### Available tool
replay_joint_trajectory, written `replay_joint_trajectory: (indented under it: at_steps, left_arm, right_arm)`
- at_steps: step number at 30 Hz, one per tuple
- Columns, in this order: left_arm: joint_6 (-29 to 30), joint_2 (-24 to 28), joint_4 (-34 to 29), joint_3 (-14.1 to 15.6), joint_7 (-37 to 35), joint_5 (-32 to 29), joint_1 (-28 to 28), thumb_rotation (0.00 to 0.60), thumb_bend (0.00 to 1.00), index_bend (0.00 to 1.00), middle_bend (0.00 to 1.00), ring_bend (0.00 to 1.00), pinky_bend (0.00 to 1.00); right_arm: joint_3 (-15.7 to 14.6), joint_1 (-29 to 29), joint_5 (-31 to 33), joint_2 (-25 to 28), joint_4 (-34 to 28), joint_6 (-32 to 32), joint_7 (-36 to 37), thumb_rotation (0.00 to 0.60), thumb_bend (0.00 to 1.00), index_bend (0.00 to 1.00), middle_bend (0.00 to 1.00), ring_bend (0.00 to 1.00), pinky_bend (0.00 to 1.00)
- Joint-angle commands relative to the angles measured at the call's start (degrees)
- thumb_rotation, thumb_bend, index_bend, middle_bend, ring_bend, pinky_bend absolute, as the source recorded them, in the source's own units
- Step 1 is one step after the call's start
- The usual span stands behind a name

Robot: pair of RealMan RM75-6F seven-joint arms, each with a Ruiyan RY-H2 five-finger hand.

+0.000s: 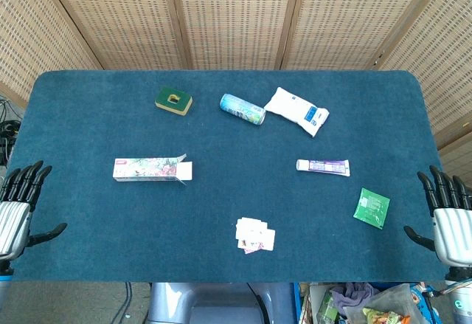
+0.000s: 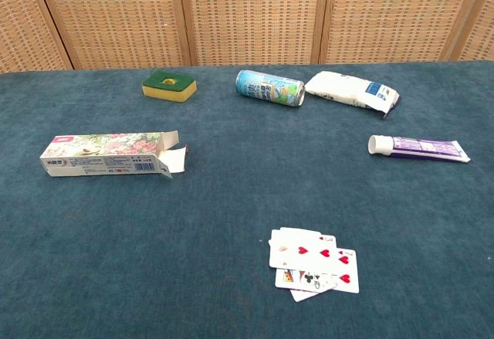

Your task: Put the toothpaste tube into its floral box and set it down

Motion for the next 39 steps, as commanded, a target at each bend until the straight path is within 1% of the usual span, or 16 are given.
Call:
replay_joint_trajectory:
  at_steps: [1, 8, 12, 15, 18, 20, 23, 24, 26, 28, 31, 32, 34, 36, 39]
  left_arm:
    - [-0.05, -0.03, 0.0, -0.01, -0.02, -0.02, -0.01, 0.6, 0.03, 0.0, 0.0, 0.0, 0.0]
    - [-0.16, -0.01, -0.06, -0.27, -0.15, -0.35, -0.07, 0.6, 0.03, 0.0, 0.0, 0.0, 0.0]
    - [-0.11, 0.05, 0.12, -0.5, -0.74, -0.71, -0.06, 0.6, 0.03, 0.0, 0.0, 0.0, 0.0]
    - [0.15, -0.15, 0.69, -1.24, -1.19, -0.91, -0.37, 0.6, 0.03, 0.0, 0.0, 0.0, 0.0]
    - [0.09, -0.76, 1.46, -1.8, -1.69, -1.14, -0.77, 0.6, 0.03, 0.0, 0.0, 0.0, 0.0]
    - [-0.37, -1.07, 1.87, -2.11, -1.57, -1.63, -1.12, 0.6, 0.03, 0.0, 0.0, 0.0, 0.0]
    - [-1.04, -1.52, 2.3, -2.53, -1.21, -2.48, -1.58, 0.6, 0.03, 0.0, 0.0, 0.0, 0.0]
    - [-1.21, -1.62, 2.38, -2.63, -1.09, -2.7, -1.7, 0.6, 0.03, 0.0, 0.0, 0.0, 0.0]
    - [-1.51, -1.81, 2.55, -2.85, -0.82, -3.21, -1.9, 0.6, 0.03, 0.0, 0.0, 0.0, 0.0]
    - [-1.78, -1.92, 2.66, -3.0, -0.7, -3.64, -2.04, 0.6, 0.03, 0.0, 0.0, 0.0, 0.0]
    - [-2.43, -2.12, 2.77, -3.37, -0.37, -4.67, -2.41, 0.6, 0.03, 0.0, 0.0, 0.0, 0.0]
    - [-2.7, -2.17, 2.8, -3.5, -0.27, -5.06, -2.55, 0.6, 0.03, 0.0, 0.0, 0.0, 0.0]
    - [-2.96, -2.22, 2.81, -3.68, -0.06, -5.49, -2.72, 0.6, 0.03, 0.0, 0.0, 0.0, 0.0]
    - [-3.21, -2.29, 2.77, -3.86, 0.19, -5.92, -2.91, 0.6, 0.03, 0.0, 0.0, 0.0, 0.0]
    - [-3.54, -2.38, 2.71, -4.03, 0.51, -6.51, -3.1, 0.6, 0.03, 0.0, 0.0, 0.0, 0.0]
  right_arm:
    - [0.04, 0.02, 0.1, -0.01, 0.02, -0.06, 0.06, 0.6, 0.0, 0.0, 0.0, 0.0, 0.0]
    - [0.19, 0.5, 0.4, -0.2, 0.23, -0.96, 1.02, 0.6, 0.0, 0.0, 0.0, 0.0, 0.0]
    - [0.62, 2.8, -0.12, -1.75, 2.27, -3.85, 2.48, 0.6, 0.0, 0.0, 0.0, 0.0, 0.0]
    - [1.84, 7.24, 0.69, -2.71, 5.14, -10.47, 6.36, 0.6, 0.0, 0.0, 0.0, 0.0, 0.0]
    - [4.28, 12.35, 3.69, -3.33, 8.25, -18.05, 9.82, 0.6, 0.0, 0.0, 0.0, 0.0, 0.0]
    - [5.68, 15.77, 6.15, -3.87, 10.27, -23.5, 10.91, 0.6, 0.0, 0.0, 0.0, 0.0, 0.0]
    - [7.25, 19.86, 9.24, -5.46, 13.25, -29.33, 10.67, 0.6, 0.0, 0.0, 0.03, 0.0, 0.0]
    - [7.62, 20.76, 10.05, -6.07, 14.05, -30.45, 10.48, 0.6, 0.0, 0.01, 0.04, 0.0, 0.0]
    - [8.47, 22.87, 12.08, -7.76, 15.81, -33.13, 10.14, 0.6, 0.0, 0.07, 0.1, 0.02, 0.0]
    - [9.0, 24.31, 13.62, -9.22, 17.25, -34.85, 9.67, 0.6, 0.0, 0.14, 0.15, 0.07, 0.01]
    - [9.47, 27.03, 16.58, -12.57, 20.46, -37.87, 7.72, 0.6, 0.0, 0.2, 0.21, 0.13, 0.03]
    - [9.46, 27.88, 17.64, -13.86, 21.55, -38.78, 6.88, 0.6, 0.0, 0.21, 0.23, 0.15, 0.05]
    - [9.48, 28.86, 19.02, -15.7, 23.05, -39.55, 5.75, 0.6, 0.0, 0.26, 0.28, 0.19, 0.12]
    - [9.49, 29.9, 20.69, -18.12, 25.04, -40.18, 4.49, 0.6, 0.02, 0.29, 0.3, 0.21, 0.15]
    - [9.32, 31.06, 22.66, -20.86, 27.62, -41.12, 3.07, 0.6, 0.03, 0.3, 0.31, 0.22, 0.16]
